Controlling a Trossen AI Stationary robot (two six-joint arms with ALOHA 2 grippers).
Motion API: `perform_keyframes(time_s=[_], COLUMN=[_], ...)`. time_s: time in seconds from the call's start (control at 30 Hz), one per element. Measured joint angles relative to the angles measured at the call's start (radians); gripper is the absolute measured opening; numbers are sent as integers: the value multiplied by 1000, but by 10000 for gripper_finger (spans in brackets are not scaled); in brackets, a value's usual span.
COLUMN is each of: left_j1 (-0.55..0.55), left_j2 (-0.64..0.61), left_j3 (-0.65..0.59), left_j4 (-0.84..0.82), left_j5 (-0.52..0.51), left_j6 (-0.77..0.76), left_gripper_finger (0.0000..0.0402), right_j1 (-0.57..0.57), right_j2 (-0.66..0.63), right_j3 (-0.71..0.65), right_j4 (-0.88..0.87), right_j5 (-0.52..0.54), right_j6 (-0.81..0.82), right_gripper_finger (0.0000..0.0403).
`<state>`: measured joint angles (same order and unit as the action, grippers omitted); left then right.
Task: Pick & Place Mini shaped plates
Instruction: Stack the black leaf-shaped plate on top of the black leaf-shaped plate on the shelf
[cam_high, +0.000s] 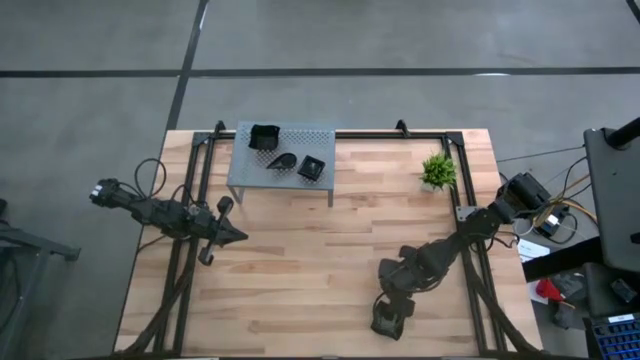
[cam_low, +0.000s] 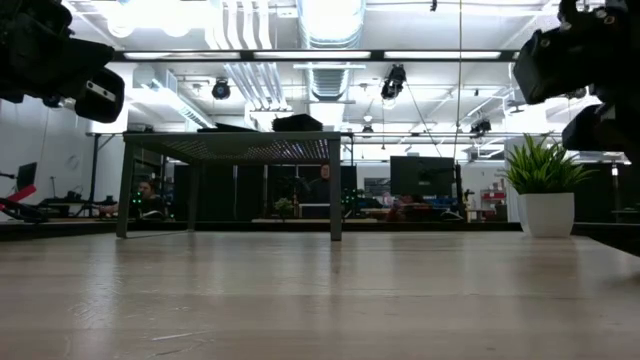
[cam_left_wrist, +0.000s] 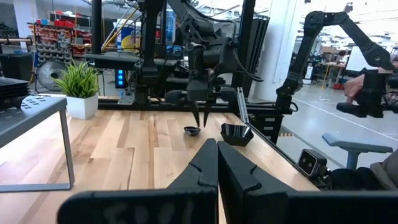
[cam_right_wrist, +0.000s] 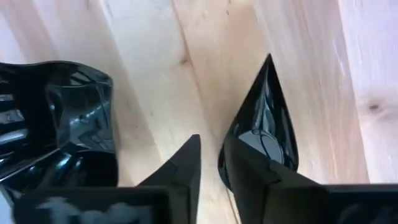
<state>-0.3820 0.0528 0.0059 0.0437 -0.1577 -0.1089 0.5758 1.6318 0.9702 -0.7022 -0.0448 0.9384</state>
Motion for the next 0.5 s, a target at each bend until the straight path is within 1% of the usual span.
perform_keyframes(time_s=[0.13,0.23,0.37,0.5], left_j1=[0,0,0,0], left_j2=[0,0,0,0], left_j3=[0,0,0,0], left_j4=[0,0,0,0], left_j5=[0,0,0,0], left_j6=[0,0,0,0], left_gripper_finger=[0,0,0,0], right_j1=[3,4,4,4], right_j2=[9,9,9,9], right_j3=[-23,-33,-38,-52], right_j4=[5,11,15,35], right_j5=[0,-1,12,22], right_j6=[16,24,22,20], right_gripper_finger=[96,109,113,109])
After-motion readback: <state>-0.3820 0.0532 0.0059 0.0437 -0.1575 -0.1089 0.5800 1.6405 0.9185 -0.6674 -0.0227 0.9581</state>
